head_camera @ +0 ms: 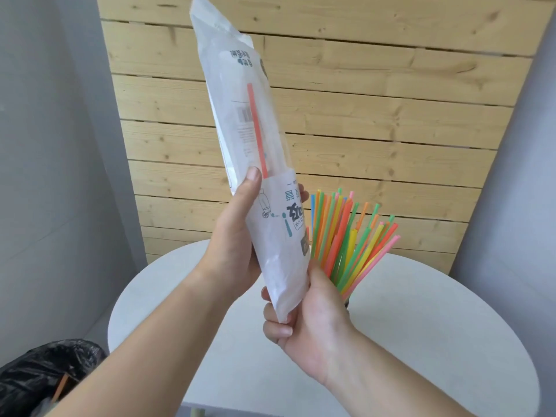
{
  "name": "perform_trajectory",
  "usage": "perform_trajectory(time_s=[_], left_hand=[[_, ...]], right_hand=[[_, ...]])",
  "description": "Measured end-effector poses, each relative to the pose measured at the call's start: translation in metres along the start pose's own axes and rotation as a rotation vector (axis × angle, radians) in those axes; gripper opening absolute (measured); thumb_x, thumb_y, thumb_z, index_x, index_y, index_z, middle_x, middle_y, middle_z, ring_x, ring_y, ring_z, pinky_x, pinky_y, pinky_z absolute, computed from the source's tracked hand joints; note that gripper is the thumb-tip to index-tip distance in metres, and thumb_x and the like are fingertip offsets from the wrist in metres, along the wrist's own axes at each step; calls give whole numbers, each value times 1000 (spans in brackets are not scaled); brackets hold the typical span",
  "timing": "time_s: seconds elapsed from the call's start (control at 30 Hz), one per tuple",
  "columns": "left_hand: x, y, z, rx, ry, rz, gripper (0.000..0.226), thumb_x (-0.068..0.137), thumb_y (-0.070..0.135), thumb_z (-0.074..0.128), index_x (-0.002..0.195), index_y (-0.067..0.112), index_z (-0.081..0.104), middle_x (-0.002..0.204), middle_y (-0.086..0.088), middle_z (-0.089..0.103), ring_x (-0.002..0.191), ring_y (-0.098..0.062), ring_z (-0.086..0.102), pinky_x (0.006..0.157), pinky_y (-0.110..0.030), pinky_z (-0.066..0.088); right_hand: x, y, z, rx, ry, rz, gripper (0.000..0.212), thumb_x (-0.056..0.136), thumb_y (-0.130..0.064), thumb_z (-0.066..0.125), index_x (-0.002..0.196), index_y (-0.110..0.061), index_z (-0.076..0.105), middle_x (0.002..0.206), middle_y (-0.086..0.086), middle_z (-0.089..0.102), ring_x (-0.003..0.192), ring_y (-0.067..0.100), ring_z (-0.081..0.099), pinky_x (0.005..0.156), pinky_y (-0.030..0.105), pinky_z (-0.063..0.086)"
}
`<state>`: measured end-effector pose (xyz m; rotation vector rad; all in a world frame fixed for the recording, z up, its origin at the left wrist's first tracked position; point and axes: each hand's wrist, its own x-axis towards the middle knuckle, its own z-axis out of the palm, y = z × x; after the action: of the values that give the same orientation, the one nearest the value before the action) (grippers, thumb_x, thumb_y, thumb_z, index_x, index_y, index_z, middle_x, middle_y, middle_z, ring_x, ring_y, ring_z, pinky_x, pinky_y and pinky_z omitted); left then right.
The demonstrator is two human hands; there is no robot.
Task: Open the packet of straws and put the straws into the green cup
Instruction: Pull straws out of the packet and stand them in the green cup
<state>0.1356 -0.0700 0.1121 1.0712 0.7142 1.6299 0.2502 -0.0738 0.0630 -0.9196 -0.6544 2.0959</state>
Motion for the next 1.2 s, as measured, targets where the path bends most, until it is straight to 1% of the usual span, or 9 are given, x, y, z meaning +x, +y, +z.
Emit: perform_trajectory(time_s=[0.27, 0.43, 0.6, 0.7, 0.77, 0.87, 1.0, 1.1, 1.2], left_hand=[[6, 9, -12, 87, 72, 157, 50, 90, 53, 61, 121, 14, 63, 99, -8, 64, 91, -24, 67, 82, -40, 58], [4, 13, -12, 124, 40, 189, 58, 81, 53, 66, 124, 14, 63, 100, -8, 64, 91, -25, 67, 82, -43, 57], [1, 14, -9, 240, -39, 202, 39, 82, 49, 67, 113, 26, 71, 99, -9, 65, 91, -27, 67, 83, -51, 48], [1, 15, -8, 276, -50, 193, 50, 81, 47, 69, 125, 22, 68, 101, -5, 68, 94, -26, 68, 86, -50, 53], [1, 15, -7, 270, -59, 189, 47, 81, 46, 69, 122, 22, 69, 99, -6, 68, 92, -26, 69, 85, -51, 53], [0, 11, -4, 210, -69, 174, 20, 89, 42, 68, 101, 29, 76, 90, -8, 69, 80, -25, 71, 75, -48, 51], [3, 8, -5, 122, 48, 156, 48, 88, 46, 68, 121, 12, 63, 97, -12, 62, 80, -25, 70, 72, -41, 60], [7, 8, -10, 64, 131, 156, 45, 95, 48, 60, 121, 12, 59, 89, -5, 65, 77, -23, 69, 73, -40, 57], [8, 10, -13, 51, 182, 163, 40, 100, 49, 55, 116, 14, 61, 85, 0, 68, 74, -20, 71, 76, -40, 54]], right_hand=[[3, -8, -6, -30, -45, 2, 43, 104, -43, 37, 109, -10, 64, 70, 13, 62, 41, 16, 40, 40, 22, 34], [2, -10, -7, -11, -88, -9, 40, 103, -38, 41, 104, -6, 65, 91, 22, 61, 46, 21, 48, 43, 25, 44], [4, -10, -11, -49, -114, -18, 56, 101, -46, 41, 126, -1, 63, 101, 21, 62, 51, 20, 53, 47, 27, 46], [5, -10, -13, -67, -109, -20, 59, 100, -48, 43, 131, -1, 61, 101, 19, 65, 54, 19, 55, 47, 26, 43], [6, -10, -13, -59, -109, -24, 60, 98, -49, 47, 131, -2, 61, 102, 19, 64, 57, 20, 54, 47, 26, 44], [6, -9, -12, -29, -118, -35, 59, 96, -49, 50, 132, -5, 62, 106, 19, 58, 59, 20, 50, 46, 26, 42], [6, -9, -9, 46, -104, -34, 48, 98, -41, 51, 125, -4, 66, 102, 20, 56, 54, 18, 44, 43, 24, 35], [5, -11, -9, 78, -54, 6, 35, 101, -35, 47, 102, -5, 65, 79, 19, 67, 45, 16, 43, 37, 21, 30], [2, -11, -9, 23, -26, 53, 30, 101, -35, 49, 95, -6, 58, 68, 14, 64, 41, 13, 39, 34, 18, 25]])
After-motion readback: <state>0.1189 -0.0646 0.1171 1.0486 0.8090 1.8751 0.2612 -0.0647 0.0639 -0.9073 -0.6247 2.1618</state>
